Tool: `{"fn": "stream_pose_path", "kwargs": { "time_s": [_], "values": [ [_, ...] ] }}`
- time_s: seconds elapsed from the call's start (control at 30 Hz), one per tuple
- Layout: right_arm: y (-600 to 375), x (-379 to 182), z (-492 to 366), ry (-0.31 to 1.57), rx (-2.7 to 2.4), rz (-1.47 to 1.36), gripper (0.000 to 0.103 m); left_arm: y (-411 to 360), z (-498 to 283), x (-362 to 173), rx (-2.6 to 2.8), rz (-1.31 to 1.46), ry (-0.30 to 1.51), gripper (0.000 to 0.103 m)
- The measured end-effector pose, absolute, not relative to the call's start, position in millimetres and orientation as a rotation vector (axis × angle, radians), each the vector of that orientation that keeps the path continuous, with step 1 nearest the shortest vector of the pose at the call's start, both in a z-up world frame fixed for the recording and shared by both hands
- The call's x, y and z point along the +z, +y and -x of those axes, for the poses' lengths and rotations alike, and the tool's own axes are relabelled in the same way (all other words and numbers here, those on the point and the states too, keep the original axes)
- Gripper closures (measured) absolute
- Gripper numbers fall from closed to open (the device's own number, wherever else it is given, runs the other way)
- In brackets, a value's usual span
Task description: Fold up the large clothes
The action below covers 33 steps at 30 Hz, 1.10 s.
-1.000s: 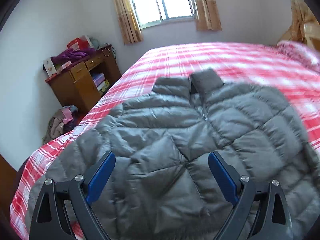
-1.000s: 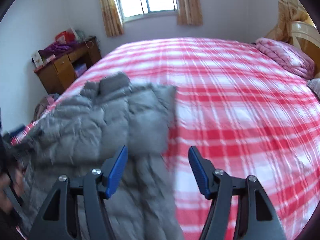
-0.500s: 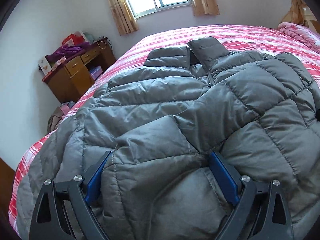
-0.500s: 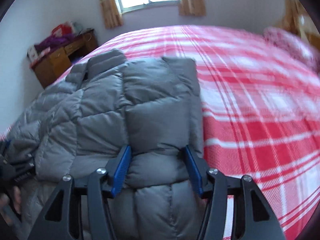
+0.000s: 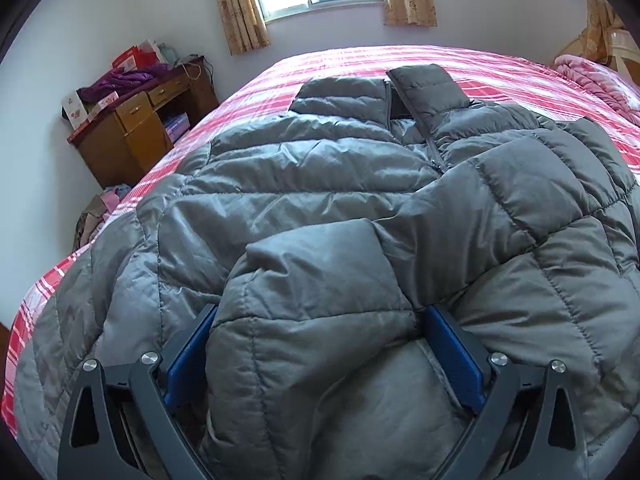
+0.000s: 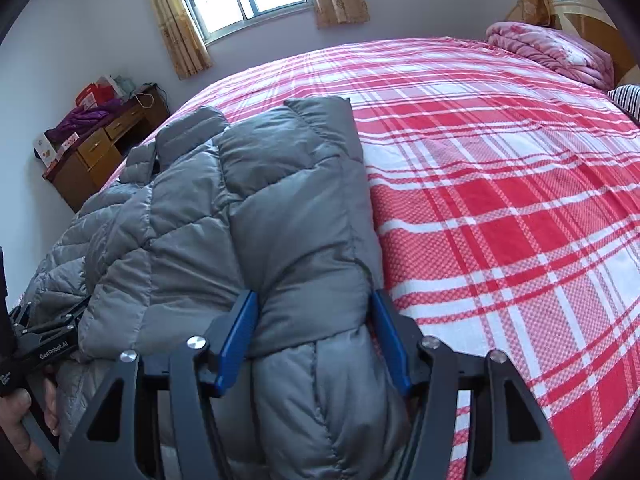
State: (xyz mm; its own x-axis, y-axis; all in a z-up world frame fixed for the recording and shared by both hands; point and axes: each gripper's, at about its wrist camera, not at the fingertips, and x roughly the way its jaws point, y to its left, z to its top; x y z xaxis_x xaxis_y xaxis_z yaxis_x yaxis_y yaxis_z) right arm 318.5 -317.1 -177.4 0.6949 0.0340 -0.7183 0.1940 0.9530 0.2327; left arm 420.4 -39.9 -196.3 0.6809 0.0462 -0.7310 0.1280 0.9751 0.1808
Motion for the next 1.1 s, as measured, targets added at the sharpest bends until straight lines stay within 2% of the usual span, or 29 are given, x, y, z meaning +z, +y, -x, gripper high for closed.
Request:
{"fn": "stream_pose_path", "kwargs": {
  "time_s": [0.37, 0.67, 0.93, 1.1],
  "values": [
    [-303.0, -174.8, -327.1, 0.849, -0.125, -0.189, 0.037, -39.6, -424.1, -199.0, -0.045, -0.213, 0.831, 0.001],
    [-280.5, -117.7, -323.8, 0.678, -0.072, -0.11, 0.036, -34.4, -420.9, -197.9, -0.035, -0.172, 0.827, 0.001],
    [-274.6, -175.5, -379.2, 0.867, -0.049, -0.02, 0.035, -33.9, -423.5, -200.9, -0.042, -0.161, 0.845, 0.001],
    [-271.4, -168.7, -375.9, 0.884, -0.082, 0.005, 0.034, -31.8, -424.6, -201.6, -0.049, -0.146, 0.852, 0.001]
  ]
}}
